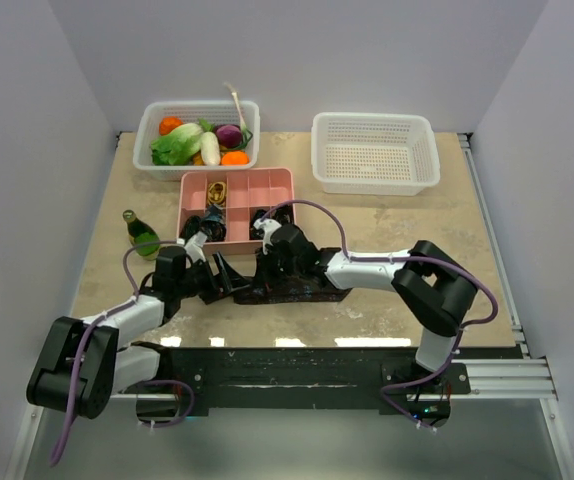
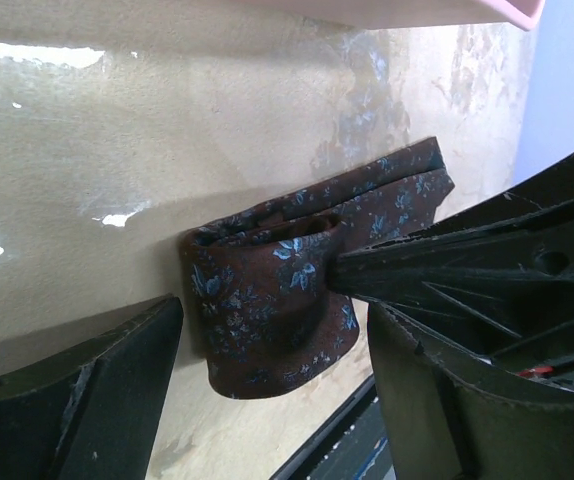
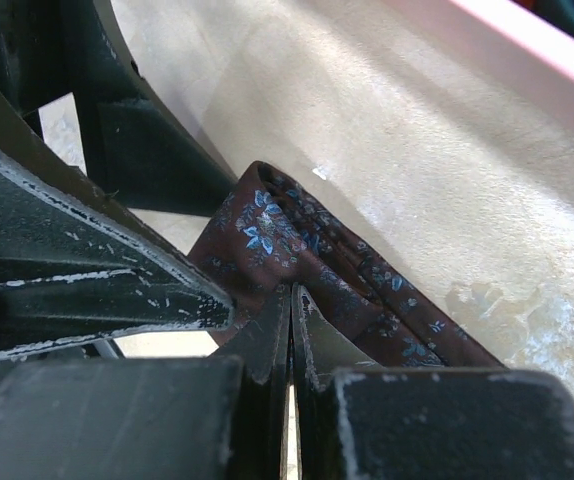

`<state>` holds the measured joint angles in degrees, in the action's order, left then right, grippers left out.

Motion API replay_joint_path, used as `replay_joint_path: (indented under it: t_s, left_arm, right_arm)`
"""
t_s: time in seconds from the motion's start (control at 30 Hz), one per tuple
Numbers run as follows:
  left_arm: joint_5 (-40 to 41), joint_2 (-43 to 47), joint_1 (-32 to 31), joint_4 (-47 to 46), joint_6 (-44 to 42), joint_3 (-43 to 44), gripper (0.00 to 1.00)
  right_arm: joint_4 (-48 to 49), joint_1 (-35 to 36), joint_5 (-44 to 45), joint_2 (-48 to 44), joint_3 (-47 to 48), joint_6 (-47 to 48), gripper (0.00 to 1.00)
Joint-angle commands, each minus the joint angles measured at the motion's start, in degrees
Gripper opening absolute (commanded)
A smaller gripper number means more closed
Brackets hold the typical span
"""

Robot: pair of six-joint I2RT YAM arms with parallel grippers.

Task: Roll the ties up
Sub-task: Roll the tie at the center of the board.

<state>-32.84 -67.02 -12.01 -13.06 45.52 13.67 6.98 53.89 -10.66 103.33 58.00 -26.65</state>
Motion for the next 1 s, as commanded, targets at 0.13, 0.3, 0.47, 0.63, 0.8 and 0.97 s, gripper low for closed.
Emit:
replay_joint_path:
  t_s: [0.13, 0.3, 0.47, 0.63, 0.8, 0.97]
  left_arm:
    - [-2.49, -2.41, 0.15, -0.65, 1.15, -2.86, 0.77]
    - [-2.58, -3.73, 0.15, -3.1, 1.68, -4.18, 0.72]
    - [-3.72, -5.66, 0.15, -8.82, 3.26, -5.41, 0.64]
    - [-4.6, -5.84, 0.06, -15.06, 4.14, -6.03, 0.58]
    - [-4.95, -6.01, -0.03, -17.96, 3.62, -5.41, 0.49]
    - [-5.22, -5.66, -0.29, -16.66, 2.56, -4.36, 0.43]
  right_arm:
    - [1.81, 0.16, 1.95, -2.26, -4.03, -2.17, 0.0]
    - [2.16, 0.16, 3.45, -3.48, -5.52, -2.61, 0.0]
    - [2.6, 0.16, 3.62, -4.01, -7.02, -2.88, 0.0]
    - [3.21, 0.16, 3.54, -4.19, -7.37, -2.97, 0.0]
    - [3.65, 0.16, 2.83, -3.84, -6.15, -2.7, 0.0]
    - [2.95, 0.16, 2.83, -4.01, -4.74, -2.44, 0.0]
